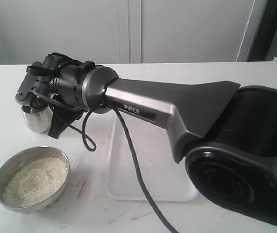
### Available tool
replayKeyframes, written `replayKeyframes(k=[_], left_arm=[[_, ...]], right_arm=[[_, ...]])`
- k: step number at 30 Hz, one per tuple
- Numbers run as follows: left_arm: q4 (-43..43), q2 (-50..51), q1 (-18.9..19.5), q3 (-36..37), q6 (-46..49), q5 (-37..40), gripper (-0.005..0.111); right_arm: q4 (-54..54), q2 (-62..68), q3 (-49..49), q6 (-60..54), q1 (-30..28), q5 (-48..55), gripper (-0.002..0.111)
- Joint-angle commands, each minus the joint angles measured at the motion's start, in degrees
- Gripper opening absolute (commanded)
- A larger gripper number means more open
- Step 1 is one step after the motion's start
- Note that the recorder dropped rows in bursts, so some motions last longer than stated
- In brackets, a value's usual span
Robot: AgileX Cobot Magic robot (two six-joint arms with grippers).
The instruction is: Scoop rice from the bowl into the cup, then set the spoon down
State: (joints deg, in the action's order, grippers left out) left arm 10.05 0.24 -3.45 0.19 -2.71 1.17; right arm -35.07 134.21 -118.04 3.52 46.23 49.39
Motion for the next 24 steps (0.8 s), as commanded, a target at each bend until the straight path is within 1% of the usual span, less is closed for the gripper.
replayKeyframes(k=[1,9,24], left_arm=[[0.52,-0.24,-0.13,-0.19,-0.11,0.18,0.014],[0.52,-0.24,-0.13,-0.19,-0.11,0.18,0.014],[0.52,-0.24,-0.13,-0.19,-0.11,0.18,0.014]], right_arm=[[-1.77,-0.34,-0.20,0.31,-0.01,0.30,0.000],[-6.27,-0.34,-0.20,0.08,0.53,0.90,0.000],[-8.64,-0.34,-0.20,-0.90,1.35,1.09,0.000]])
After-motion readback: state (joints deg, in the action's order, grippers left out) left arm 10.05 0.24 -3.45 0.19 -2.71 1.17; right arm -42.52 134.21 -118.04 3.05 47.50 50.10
